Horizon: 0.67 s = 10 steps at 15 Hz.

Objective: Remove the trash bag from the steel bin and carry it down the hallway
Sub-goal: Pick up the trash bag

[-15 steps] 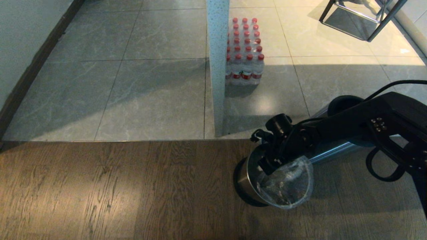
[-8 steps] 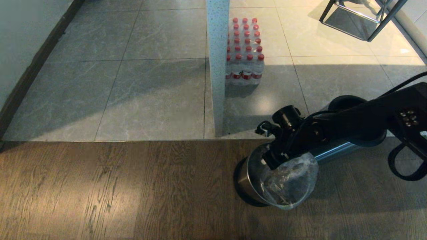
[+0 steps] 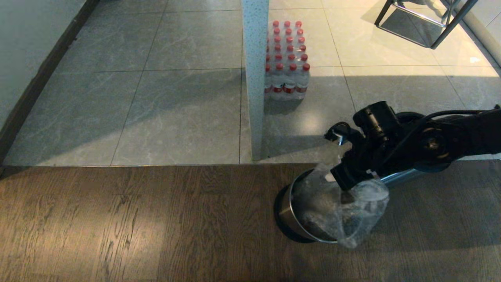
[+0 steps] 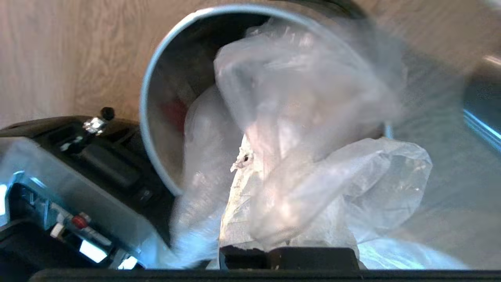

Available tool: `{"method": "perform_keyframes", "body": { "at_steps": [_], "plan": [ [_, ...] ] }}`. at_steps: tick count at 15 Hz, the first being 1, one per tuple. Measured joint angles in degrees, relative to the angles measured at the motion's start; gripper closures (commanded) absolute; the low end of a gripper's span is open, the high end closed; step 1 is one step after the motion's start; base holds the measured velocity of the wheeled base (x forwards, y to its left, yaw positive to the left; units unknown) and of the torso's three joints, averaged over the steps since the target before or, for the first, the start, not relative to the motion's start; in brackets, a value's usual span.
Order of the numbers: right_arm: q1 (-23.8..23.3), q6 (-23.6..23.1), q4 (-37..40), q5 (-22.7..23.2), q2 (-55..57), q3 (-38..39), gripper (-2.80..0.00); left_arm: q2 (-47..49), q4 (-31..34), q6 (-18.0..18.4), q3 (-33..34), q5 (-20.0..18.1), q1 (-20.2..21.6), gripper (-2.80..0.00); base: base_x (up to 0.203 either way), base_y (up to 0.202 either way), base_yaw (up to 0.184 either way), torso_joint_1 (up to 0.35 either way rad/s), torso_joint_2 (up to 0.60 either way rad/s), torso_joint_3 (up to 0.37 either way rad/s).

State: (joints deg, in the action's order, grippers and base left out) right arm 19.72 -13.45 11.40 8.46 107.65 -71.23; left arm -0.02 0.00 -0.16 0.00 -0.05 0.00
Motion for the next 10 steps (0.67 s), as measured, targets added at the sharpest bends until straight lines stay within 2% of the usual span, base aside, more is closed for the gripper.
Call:
{"method": "perform_keyframes", "body": {
  "at_steps": [5, 10],
  "plan": [
    [-0.46, 1.61, 0.04, -0.04, -11.22, 6.38, 0.0, 0.0, 0.0, 0.0, 0.0, 0.05, 0.0, 0.0, 0.0, 0.0, 0.0, 0.0, 0.0, 0.0],
    [-0.51, 3.47, 0.77, -0.1, -22.51, 7.87, 0.0, 0.0, 0.0, 0.0, 0.0, 0.03, 0.0, 0.0, 0.0, 0.0, 0.0, 0.0, 0.0, 0.0]
  ]
}}
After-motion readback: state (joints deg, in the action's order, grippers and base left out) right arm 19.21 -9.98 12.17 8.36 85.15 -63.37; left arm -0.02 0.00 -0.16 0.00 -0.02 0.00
